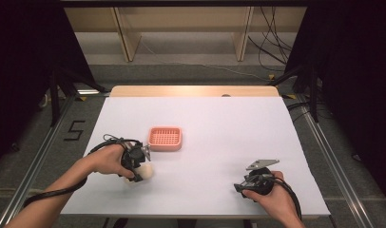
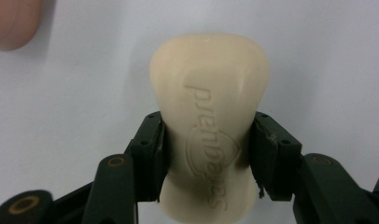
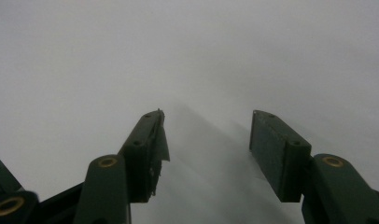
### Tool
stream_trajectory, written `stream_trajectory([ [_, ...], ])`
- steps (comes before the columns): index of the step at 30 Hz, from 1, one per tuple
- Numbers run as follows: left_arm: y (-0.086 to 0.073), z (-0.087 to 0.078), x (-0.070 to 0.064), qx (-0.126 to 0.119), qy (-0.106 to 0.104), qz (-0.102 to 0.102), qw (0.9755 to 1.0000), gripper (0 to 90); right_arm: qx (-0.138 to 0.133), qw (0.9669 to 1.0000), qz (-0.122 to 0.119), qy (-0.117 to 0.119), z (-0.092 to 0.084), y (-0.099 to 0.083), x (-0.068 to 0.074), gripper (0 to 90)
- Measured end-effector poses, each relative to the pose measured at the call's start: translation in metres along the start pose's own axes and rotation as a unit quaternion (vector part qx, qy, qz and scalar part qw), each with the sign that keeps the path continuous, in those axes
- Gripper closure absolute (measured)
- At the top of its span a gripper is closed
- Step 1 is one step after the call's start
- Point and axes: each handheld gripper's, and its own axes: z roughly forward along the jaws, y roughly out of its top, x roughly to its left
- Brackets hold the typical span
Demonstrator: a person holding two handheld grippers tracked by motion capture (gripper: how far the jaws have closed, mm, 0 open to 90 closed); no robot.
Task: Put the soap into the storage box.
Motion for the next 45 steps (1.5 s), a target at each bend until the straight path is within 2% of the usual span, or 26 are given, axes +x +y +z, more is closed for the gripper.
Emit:
stream_trajectory([
  [6, 0.001, -0.003, 0.001, -0.001, 0.002, -0.006, 1.0000, 49.7, 0.000, 1.0000, -0.001, 0.000, 0.000, 0.000, 0.000, 45.5],
  [14, 0.003, -0.007, 0.004, -0.008, 0.004, -0.027, 0.9996, 49.8, 0.000, 1.0000, 0.000, 0.000, 0.001, 0.000, 0.000, 45.3],
  [16, 0.004, -0.007, 0.005, -0.008, 0.001, -0.033, 0.9994, 49.8, -0.003, 1.0000, -0.009, -0.001, 0.001, -0.001, -0.002, 45.3],
  [18, 0.005, -0.008, 0.005, -0.010, 0.000, -0.037, 0.9992, 49.8, -0.003, 1.0000, -0.004, -0.001, 0.001, -0.001, -0.002, 45.3],
  [23, 0.007, -0.010, 0.007, -0.016, 0.000, -0.041, 0.9990, 49.8, -0.007, 0.9999, -0.012, -0.001, 0.002, -0.001, -0.003, 45.3],
  [24, 0.008, -0.011, 0.007, -0.017, -0.001, -0.042, 0.9990, 49.8, -0.004, 1.0000, -0.003, 0.001, 0.001, -0.001, -0.001, 45.3],
  [28, 0.012, -0.013, 0.009, -0.015, 0.000, -0.051, 0.9986, 49.8, 0.000, 1.0000, 0.002, 0.002, 0.001, -0.001, -0.001, 45.3],
  [34, 0.015, -0.015, 0.012, -0.011, 0.004, -0.053, 0.9985, 49.8, -0.005, 1.0000, -0.004, 0.002, 0.002, -0.001, -0.001, 45.3],
  [35, 0.016, -0.015, 0.012, -0.010, 0.004, -0.051, 0.9987, 49.8, 0.000, 1.0000, 0.003, 0.002, 0.001, -0.001, 0.000, 45.3],
  [43, 0.020, -0.018, 0.014, -0.011, 0.012, -0.042, 0.9990, 49.8, 0.000, 1.0000, 0.003, 0.002, 0.002, -0.001, 0.000, 45.3],
  [45, 0.021, -0.019, 0.015, -0.012, 0.013, -0.042, 0.9990, 49.8, -0.009, 0.9999, -0.004, 0.000, 0.004, -0.002, -0.001, 45.3],
])
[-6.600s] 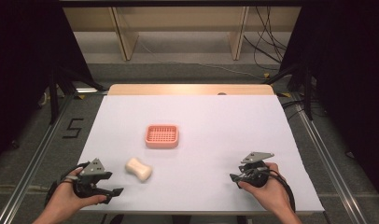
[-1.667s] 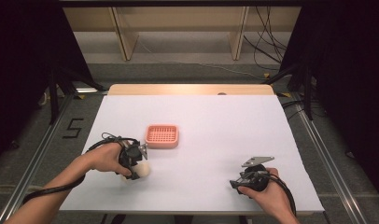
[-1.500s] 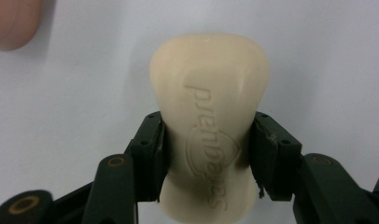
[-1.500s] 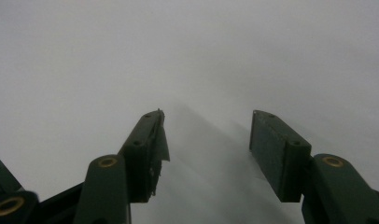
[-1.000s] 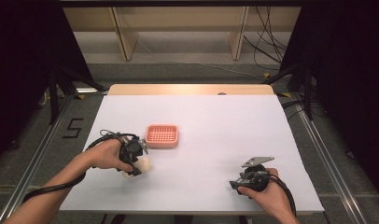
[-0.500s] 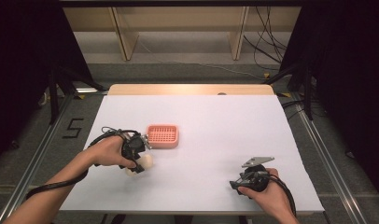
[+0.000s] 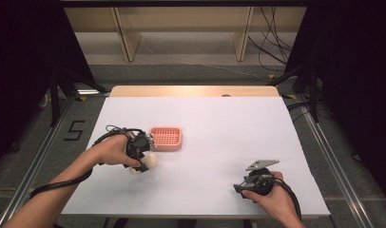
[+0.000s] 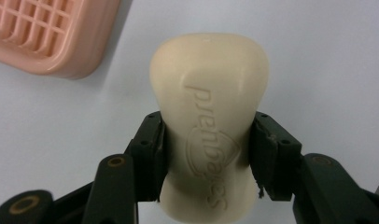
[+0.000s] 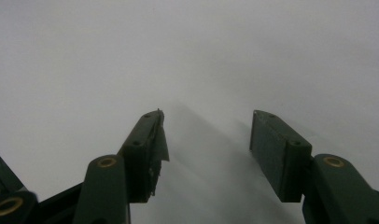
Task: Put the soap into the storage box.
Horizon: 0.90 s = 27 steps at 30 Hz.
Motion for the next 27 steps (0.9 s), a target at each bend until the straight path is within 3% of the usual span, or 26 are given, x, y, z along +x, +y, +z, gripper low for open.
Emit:
stream_trajectory([
  [4, 0.002, 0.000, 0.000, 0.003, -0.002, 0.000, 1.0000, 49.9, 0.003, 0.9999, 0.010, 0.003, -0.001, 0.000, 0.001, 45.2],
  [27, 0.013, -0.004, 0.005, -0.005, 0.001, 0.007, 1.0000, 49.8, 0.010, 0.9999, 0.008, 0.003, -0.002, 0.001, 0.001, 45.0],
])
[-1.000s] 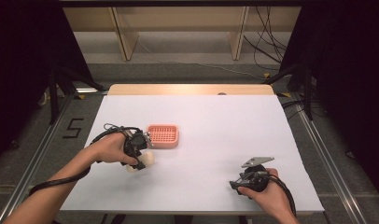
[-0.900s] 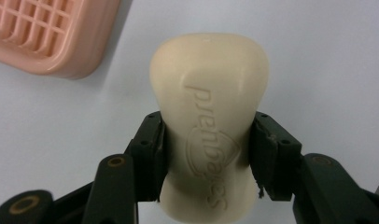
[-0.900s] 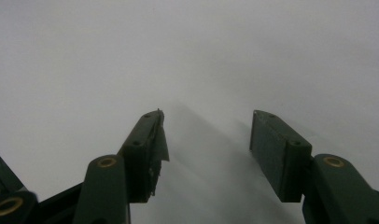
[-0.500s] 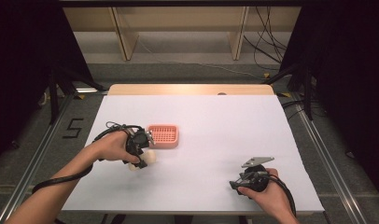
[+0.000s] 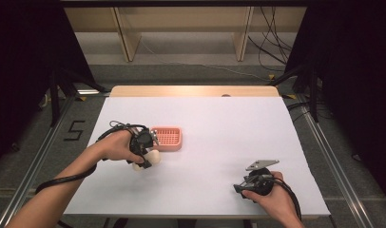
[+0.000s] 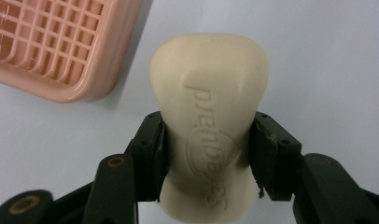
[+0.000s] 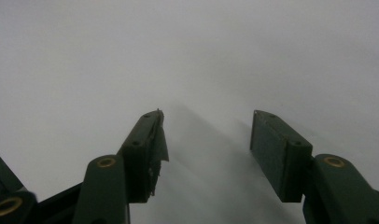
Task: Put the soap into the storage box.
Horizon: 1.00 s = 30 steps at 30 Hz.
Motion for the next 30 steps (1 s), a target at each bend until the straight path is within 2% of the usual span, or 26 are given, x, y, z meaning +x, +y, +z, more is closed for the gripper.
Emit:
stream_trajectory([
  [5, 0.003, -0.001, 0.001, 0.002, 0.001, 0.005, 1.0000, 49.9, -0.012, 0.9999, 0.002, -0.001, 0.001, 0.000, 0.000, 45.0],
  [6, 0.004, -0.001, 0.001, 0.003, 0.001, 0.005, 1.0000, 49.8, -0.015, 0.9999, -0.007, -0.001, 0.001, 0.000, -0.001, 45.0],
  [8, 0.004, 0.000, 0.001, 0.003, 0.002, 0.005, 1.0000, 49.9, -0.007, 0.9999, -0.008, 0.000, 0.000, 0.000, -0.002, 45.0],
  [10, 0.005, -0.001, 0.002, 0.005, 0.001, 0.008, 1.0000, 49.8, -0.011, 0.9999, -0.006, 0.000, 0.000, 0.000, -0.001, 45.0],
  [11, 0.006, -0.001, 0.002, 0.004, 0.000, 0.007, 1.0000, 49.9, -0.013, 0.9998, -0.014, -0.002, 0.001, 0.000, -0.002, 45.0],
  [13, 0.007, -0.001, 0.002, 0.003, 0.000, 0.008, 1.0000, 49.8, -0.014, 0.9998, -0.015, -0.003, 0.000, 0.000, -0.002, 44.9],
  [14, 0.008, -0.002, 0.003, 0.002, 0.002, 0.009, 1.0000, 49.9, -0.012, 0.9999, -0.008, -0.001, 0.000, 0.000, -0.002, 44.9],
  [29, 0.013, -0.005, 0.004, -0.003, 0.003, 0.015, 0.9999, 49.8, -0.016, 0.9999, -0.006, 0.000, 0.000, 0.000, -0.001, 44.8],
  [30, 0.013, -0.006, 0.004, -0.003, 0.003, 0.016, 0.9999, 49.9, -0.019, 0.9997, -0.014, -0.002, 0.001, 0.000, -0.002, 44.8],
])
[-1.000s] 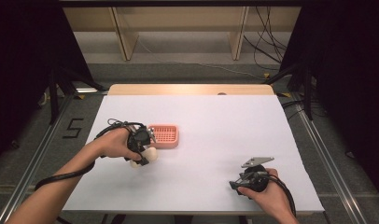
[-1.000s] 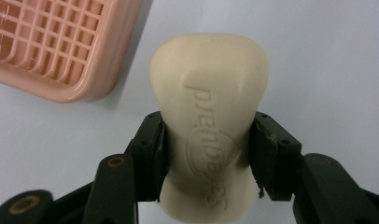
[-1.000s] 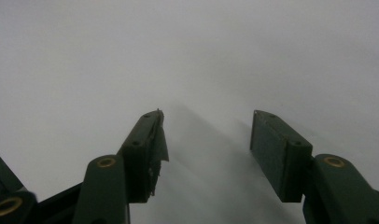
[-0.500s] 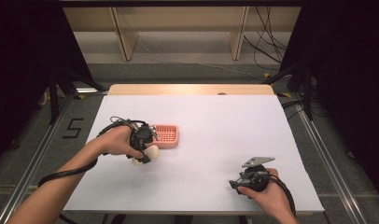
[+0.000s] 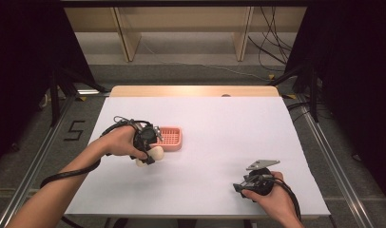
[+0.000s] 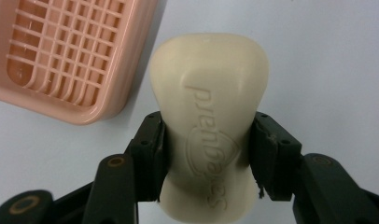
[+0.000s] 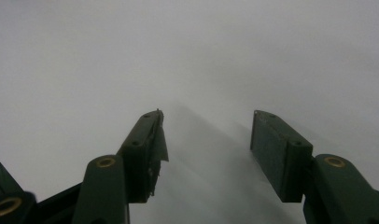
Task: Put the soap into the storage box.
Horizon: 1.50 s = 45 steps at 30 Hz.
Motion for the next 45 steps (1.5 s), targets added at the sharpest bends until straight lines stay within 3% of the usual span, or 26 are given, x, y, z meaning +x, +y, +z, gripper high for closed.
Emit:
stream_trajectory([
  [14, 0.004, -0.003, 0.005, -0.002, 0.001, -0.001, 1.0000, 49.9, 0.010, 0.9997, 0.021, 0.003, -0.003, 0.001, 0.003, 44.5],
  [18, 0.006, -0.003, 0.005, 0.000, 0.005, 0.006, 1.0000, 49.9, -0.002, 1.0000, 0.006, 0.002, -0.001, 0.001, 0.001, 44.5],
  [33, 0.015, -0.004, 0.008, -0.003, 0.009, 0.013, 0.9999, 49.9, -0.002, 1.0000, 0.007, 0.002, -0.002, 0.001, 0.001, 44.4],
  [34, 0.015, -0.004, 0.009, -0.002, 0.010, 0.013, 0.9999, 49.8, 0.009, 0.9997, 0.023, 0.001, -0.003, 0.001, 0.003, 44.4],
  [45, 0.016, -0.005, 0.011, 0.002, 0.014, 0.010, 0.9998, 49.9, 0.005, 0.9999, 0.012, 0.002, -0.002, 0.001, 0.002, 44.4],
])
